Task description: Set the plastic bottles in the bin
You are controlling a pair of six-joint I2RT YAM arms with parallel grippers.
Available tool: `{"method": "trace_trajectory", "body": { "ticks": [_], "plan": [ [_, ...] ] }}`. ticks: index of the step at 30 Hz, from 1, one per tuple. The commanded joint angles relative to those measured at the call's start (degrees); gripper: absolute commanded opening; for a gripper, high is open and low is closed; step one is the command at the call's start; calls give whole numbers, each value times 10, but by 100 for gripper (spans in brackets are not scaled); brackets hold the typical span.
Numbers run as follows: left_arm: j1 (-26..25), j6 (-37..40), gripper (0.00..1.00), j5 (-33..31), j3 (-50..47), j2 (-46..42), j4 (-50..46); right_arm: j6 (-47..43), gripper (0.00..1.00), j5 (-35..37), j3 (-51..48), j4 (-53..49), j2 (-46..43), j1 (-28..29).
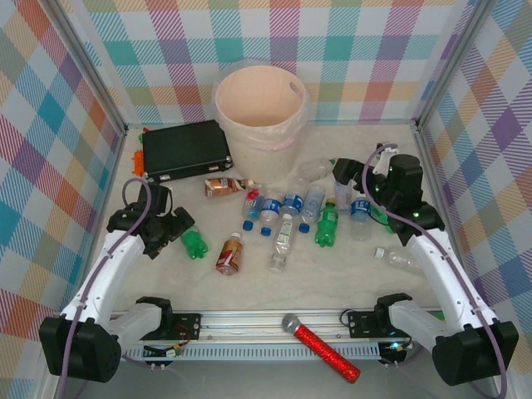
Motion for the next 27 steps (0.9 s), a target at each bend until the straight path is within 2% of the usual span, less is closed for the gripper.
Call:
{"method": "trace_trajectory", "body": {
  "ticks": [1, 8, 17, 24, 27],
  "plan": [
    [-8, -11, 100, 29, -11, 16, -21, -37, 99, 33, 30, -19, -3, 37],
    [-13, 7, 100, 68, -15, 92, 17, -57, 99, 66, 48, -33, -7, 100],
    [-13, 37, 100, 65, 12, 215, 49, -59, 99, 103, 54, -67, -28, 146],
    [-13, 41, 92, 65, 17, 273, 66, -61, 99, 137, 56, -75, -41, 186],
    [-13, 43, 84, 58, 16, 280, 68, -58, 99, 147, 55, -82, -42, 197]
  ]
}}
